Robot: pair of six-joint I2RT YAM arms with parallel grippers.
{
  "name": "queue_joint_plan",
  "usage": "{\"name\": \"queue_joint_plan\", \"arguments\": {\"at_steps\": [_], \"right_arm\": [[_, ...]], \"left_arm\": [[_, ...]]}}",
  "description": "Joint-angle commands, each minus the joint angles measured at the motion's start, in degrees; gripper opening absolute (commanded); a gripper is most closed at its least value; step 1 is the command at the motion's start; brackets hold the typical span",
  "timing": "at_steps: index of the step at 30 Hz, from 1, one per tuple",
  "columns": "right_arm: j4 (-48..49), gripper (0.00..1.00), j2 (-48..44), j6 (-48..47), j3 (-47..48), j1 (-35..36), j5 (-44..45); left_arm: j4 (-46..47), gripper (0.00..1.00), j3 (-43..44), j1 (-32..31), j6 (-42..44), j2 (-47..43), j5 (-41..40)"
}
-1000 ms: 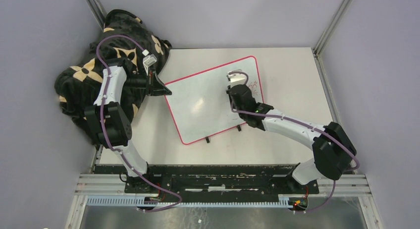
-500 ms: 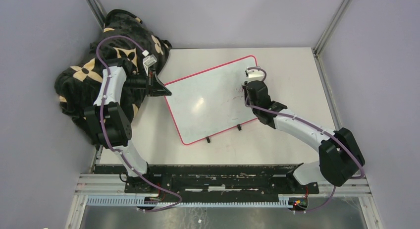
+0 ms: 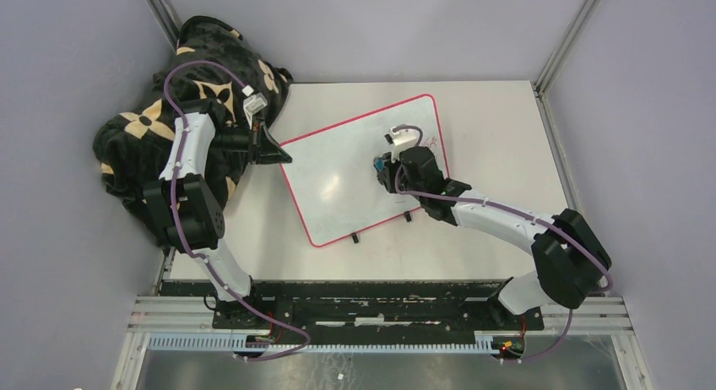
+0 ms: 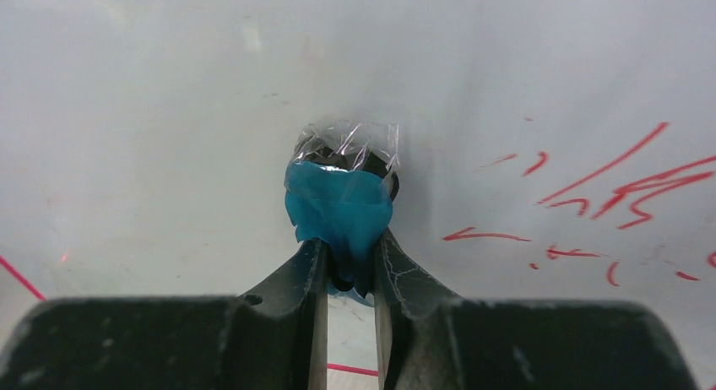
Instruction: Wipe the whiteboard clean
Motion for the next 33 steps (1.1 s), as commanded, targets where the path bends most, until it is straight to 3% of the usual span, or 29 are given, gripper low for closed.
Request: {"name": "queue_joint_plan", "arguments": {"at_steps": [1, 7, 17, 25, 33], "right_arm": [[3.8, 0.01, 2.91, 0.72, 3.08, 2.61, -4.36], [2.4, 0.01, 1.77, 0.68, 0.97, 1.13, 3.37], [-3.71, 0.01, -3.86, 0.47, -1.28, -11.06, 11.39], [-2.92, 0.01, -4.1, 3.14, -2.76, -22.73, 6.31], [1.31, 0.01, -4.88, 4.7, -3.14, -22.48, -2.2]], "left_arm": [[0.5, 0.03, -0.53, -0.37, 6.13, -1.98, -3.22], [0.45, 0.03, -1.06, -0.37, 6.02, -2.57, -4.32], [0.4, 0.03, -1.18, 0.18, 6.29, -2.56, -3.97], [0.43, 0.03, -1.63, 0.5, 6.38, -2.67, -4.37], [0.37, 0.03, -1.91, 0.51, 6.82, -2.45, -4.51]]}}
